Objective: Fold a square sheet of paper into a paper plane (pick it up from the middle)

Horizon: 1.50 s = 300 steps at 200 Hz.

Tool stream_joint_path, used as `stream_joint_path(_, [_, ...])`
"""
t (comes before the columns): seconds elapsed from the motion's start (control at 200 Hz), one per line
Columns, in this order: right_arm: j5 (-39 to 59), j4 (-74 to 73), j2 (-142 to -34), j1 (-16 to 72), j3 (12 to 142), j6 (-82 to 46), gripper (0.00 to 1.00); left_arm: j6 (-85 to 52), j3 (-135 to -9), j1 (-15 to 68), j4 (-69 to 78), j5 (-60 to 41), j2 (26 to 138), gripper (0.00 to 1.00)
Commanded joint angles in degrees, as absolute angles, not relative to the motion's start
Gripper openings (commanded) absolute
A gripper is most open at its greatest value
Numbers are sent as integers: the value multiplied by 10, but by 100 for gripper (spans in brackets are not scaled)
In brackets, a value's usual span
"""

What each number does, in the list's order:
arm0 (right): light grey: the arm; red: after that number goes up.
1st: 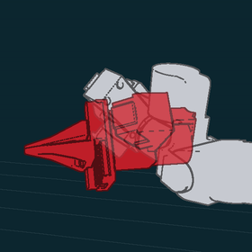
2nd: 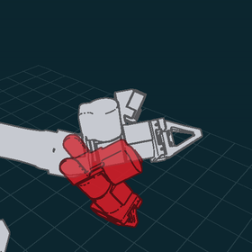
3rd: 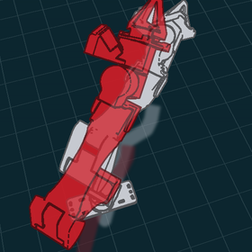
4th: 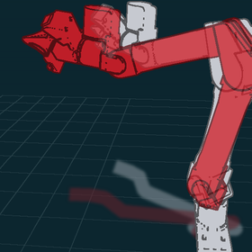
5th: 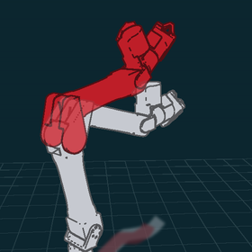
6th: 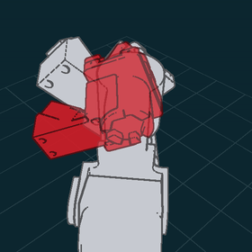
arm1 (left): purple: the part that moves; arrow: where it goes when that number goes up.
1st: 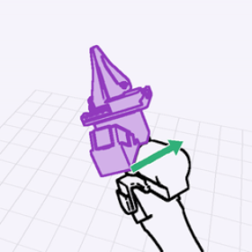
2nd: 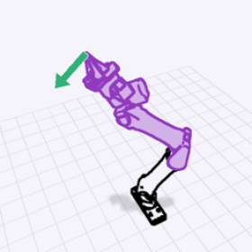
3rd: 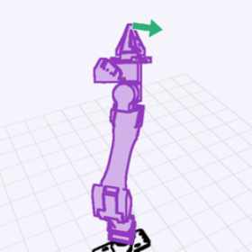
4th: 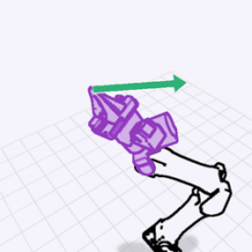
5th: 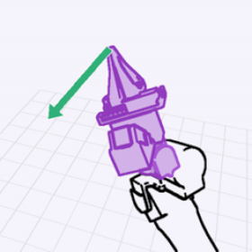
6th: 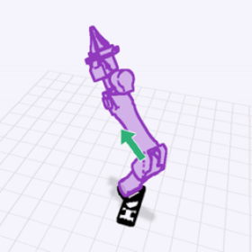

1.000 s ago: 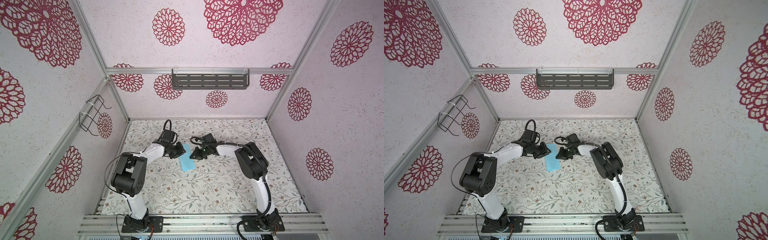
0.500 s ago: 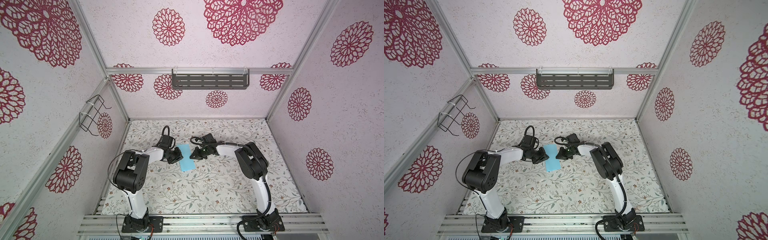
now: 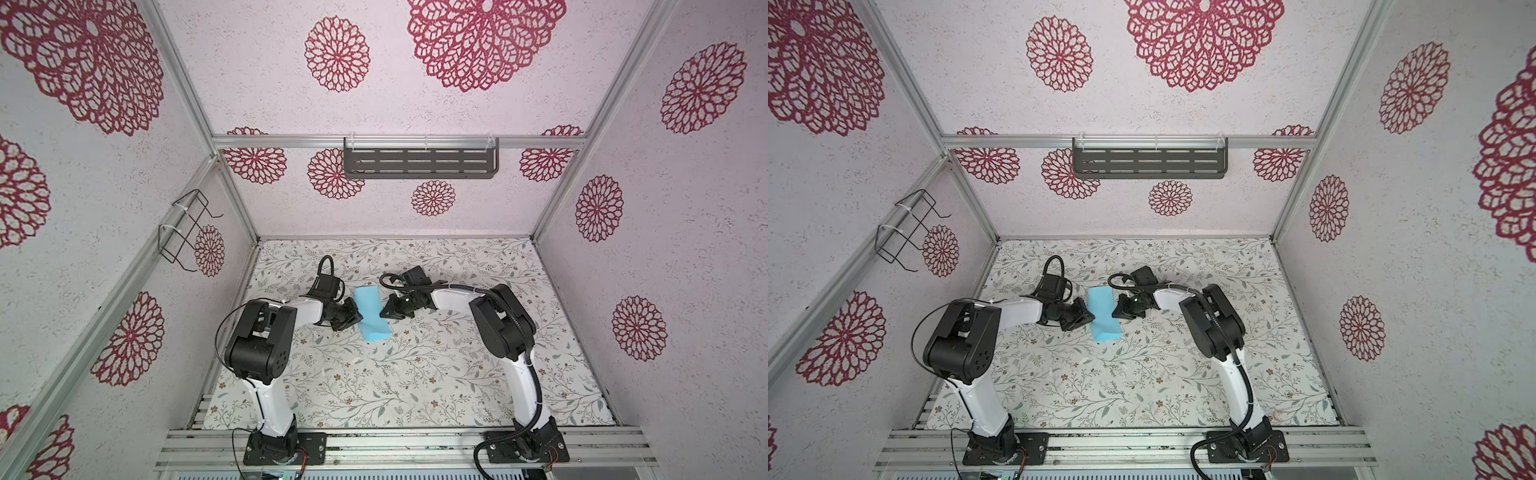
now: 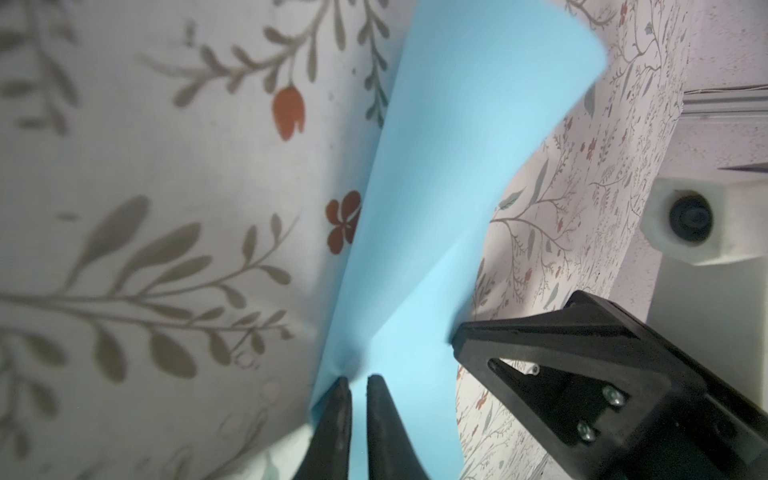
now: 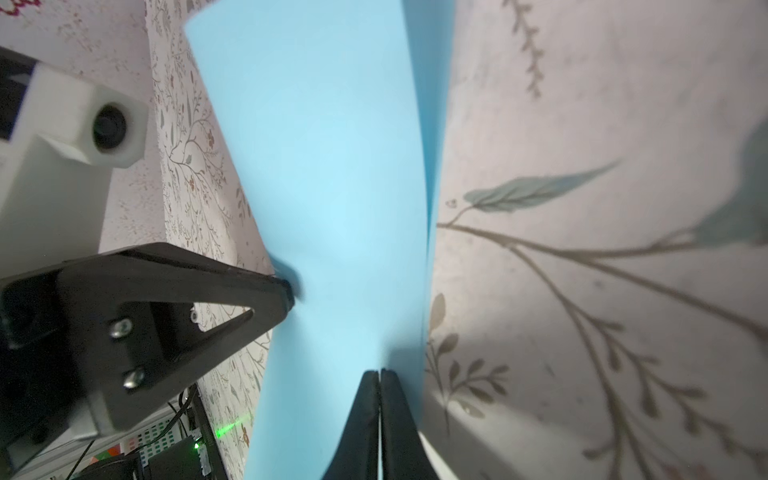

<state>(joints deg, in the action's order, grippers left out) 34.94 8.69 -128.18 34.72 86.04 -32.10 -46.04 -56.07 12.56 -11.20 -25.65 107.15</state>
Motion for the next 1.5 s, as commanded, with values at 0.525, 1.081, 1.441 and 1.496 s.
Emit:
stream_joint_path(0.525, [221,183,-1338,346,831,-315,9,-527,-545,151,-87,-304,1034,12])
stream_joint_path(1.081, [207,187,-1337,346,834,-309,9,-505,-525,148,-276,-163,995,11])
stream_joint_path(1.441, [215,182,-1340,346,834,-312,8,-556,-536,193,-162,-246,979,11])
stream_joint_path(1.496, [218,182,-1341,346,835,-312,8,-556,-538,196,-170,-244,994,11])
